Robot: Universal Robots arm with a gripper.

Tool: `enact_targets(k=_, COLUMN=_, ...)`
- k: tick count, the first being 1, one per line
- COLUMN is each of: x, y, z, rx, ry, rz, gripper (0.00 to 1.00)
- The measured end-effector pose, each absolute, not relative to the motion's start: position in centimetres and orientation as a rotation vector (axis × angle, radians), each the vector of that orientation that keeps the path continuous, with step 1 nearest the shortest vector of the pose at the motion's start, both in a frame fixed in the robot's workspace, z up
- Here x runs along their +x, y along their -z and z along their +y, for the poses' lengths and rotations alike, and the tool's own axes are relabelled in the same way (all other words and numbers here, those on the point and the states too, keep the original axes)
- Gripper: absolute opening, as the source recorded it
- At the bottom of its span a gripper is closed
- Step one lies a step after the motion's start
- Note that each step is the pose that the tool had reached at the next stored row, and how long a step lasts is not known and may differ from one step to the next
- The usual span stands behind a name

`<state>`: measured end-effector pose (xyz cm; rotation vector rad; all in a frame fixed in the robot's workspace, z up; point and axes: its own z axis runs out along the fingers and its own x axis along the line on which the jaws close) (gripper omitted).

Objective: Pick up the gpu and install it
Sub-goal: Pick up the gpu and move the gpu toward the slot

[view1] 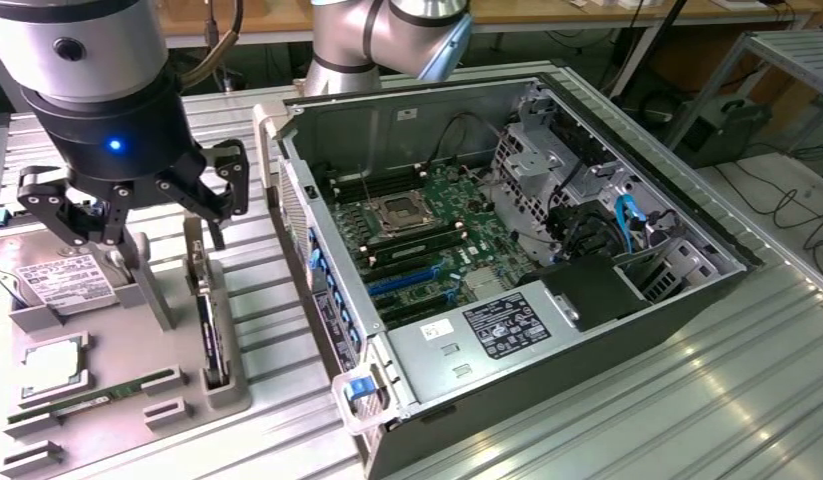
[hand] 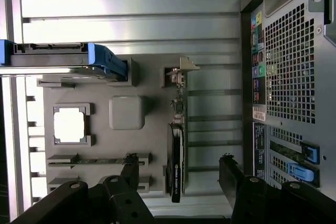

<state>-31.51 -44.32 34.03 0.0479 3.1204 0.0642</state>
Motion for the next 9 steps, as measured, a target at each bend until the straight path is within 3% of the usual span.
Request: enact_targets(k=9, x=-31.5, y=-32.2, z=-45.0, rx=0.046, ry=-0.064, rz=3.129, gripper=0.72)
